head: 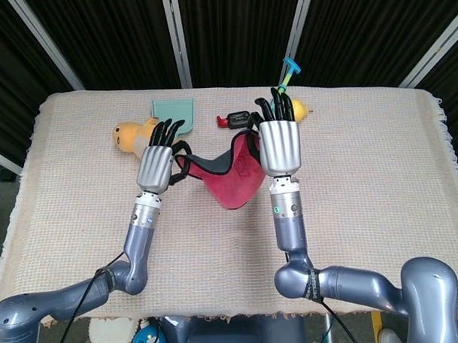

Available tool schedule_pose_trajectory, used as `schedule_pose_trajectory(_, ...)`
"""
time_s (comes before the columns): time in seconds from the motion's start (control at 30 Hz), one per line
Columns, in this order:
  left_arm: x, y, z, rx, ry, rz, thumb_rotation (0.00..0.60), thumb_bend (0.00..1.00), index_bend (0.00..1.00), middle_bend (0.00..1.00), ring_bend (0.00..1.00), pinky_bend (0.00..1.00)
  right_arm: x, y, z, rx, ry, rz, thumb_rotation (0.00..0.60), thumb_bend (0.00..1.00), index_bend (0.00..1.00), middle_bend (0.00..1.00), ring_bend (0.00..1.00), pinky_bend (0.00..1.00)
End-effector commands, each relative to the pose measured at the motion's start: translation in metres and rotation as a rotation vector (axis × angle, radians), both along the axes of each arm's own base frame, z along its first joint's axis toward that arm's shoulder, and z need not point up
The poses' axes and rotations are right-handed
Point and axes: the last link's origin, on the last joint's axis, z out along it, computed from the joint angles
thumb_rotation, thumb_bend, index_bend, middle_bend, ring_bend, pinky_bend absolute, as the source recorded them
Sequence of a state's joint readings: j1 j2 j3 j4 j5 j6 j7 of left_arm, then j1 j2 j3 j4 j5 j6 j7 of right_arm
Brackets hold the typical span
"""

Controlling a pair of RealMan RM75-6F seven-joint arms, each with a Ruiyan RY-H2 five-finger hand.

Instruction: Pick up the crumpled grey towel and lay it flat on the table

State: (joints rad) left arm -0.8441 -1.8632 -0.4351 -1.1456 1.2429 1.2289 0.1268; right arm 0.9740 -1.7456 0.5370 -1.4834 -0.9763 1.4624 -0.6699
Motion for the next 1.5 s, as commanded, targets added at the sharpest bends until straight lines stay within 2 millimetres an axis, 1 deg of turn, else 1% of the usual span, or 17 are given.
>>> schedule_pose_trajectory(0.03,0.005,0.001,0.010,0.023,0.031,-0.004,0.600,0.51,0.58,0.10,0.00,0.02,-0.007,-0.001,0.000,0.008,0.001,-0.009,0.600,0.51,0.63,0.29,0.10,0.12)
schedule_pose_trajectory(0.2,0.014,0.004,0.021,0.044,0.070,-0.011,0.600,0.51,0.58,0.10,0.00,0.02,-0.021,-0.005,0.004,0.018,-0.012,-0.032,0.600,0.51,0.63,0.29,0.10,0.12)
schedule_pose_trajectory(0.27,0.020,0.008,0.028,0.065,0.090,-0.021,0.600,0.51,0.58,0.11,0.00,0.02,-0.030,-0.008,0.007,0.018,-0.023,-0.051,0.600,0.51,0.63,0.29,0.10,0.12)
schedule_pose_trajectory(0.43,0.032,0.010,0.035,0.080,0.110,-0.037,0.600,0.51,0.58,0.11,0.00,0.02,-0.038,-0.015,0.012,0.016,-0.037,-0.055,0.600,0.51,0.63,0.29,0.10,0.12)
schedule_pose_trajectory(0.77,0.058,0.021,0.035,0.102,0.111,-0.049,0.600,0.51,0.58,0.11,0.00,0.02,-0.036,-0.023,0.016,0.018,-0.072,-0.057,0.600,0.51,0.63,0.29,0.10,0.12)
schedule_pose_trajectory(0.9,0.062,0.021,0.028,0.090,0.120,-0.049,0.600,0.51,0.58,0.11,0.00,0.02,-0.044,-0.022,0.015,0.028,-0.068,-0.062,0.600,0.51,0.63,0.29,0.10,0.12)
schedule_pose_trajectory(1.0,0.059,0.015,0.019,0.069,0.133,-0.055,0.600,0.51,0.58,0.11,0.00,0.02,-0.056,-0.016,0.014,0.040,-0.057,-0.069,0.600,0.51,0.63,0.29,0.10,0.12)
schedule_pose_trajectory(1.07,0.053,-0.001,0.005,0.029,0.140,-0.071,0.600,0.51,0.58,0.11,0.00,0.02,-0.078,-0.003,0.009,0.059,-0.037,-0.095,0.600,0.51,0.63,0.29,0.10,0.12)
schedule_pose_trajectory(1.1,0.051,-0.006,0.003,0.024,0.138,-0.076,0.600,0.51,0.58,0.11,0.00,0.02,-0.084,0.002,0.008,0.069,-0.040,-0.097,0.600,0.51,0.63,0.29,0.10,0.12)
schedule_pose_trajectory(1.27,0.043,-0.023,-0.003,-0.001,0.128,-0.084,0.600,0.51,0.58,0.11,0.00,0.02,-0.099,0.015,0.005,0.104,-0.053,-0.116,0.600,0.51,0.63,0.29,0.10,0.12)
schedule_pose_trajectory(1.5,0.033,-0.042,-0.011,-0.036,0.126,-0.079,0.600,0.51,0.58,0.11,0.00,0.02,-0.109,0.036,-0.002,0.119,-0.010,-0.085,0.600,0.51,0.63,0.29,0.10,0.12)
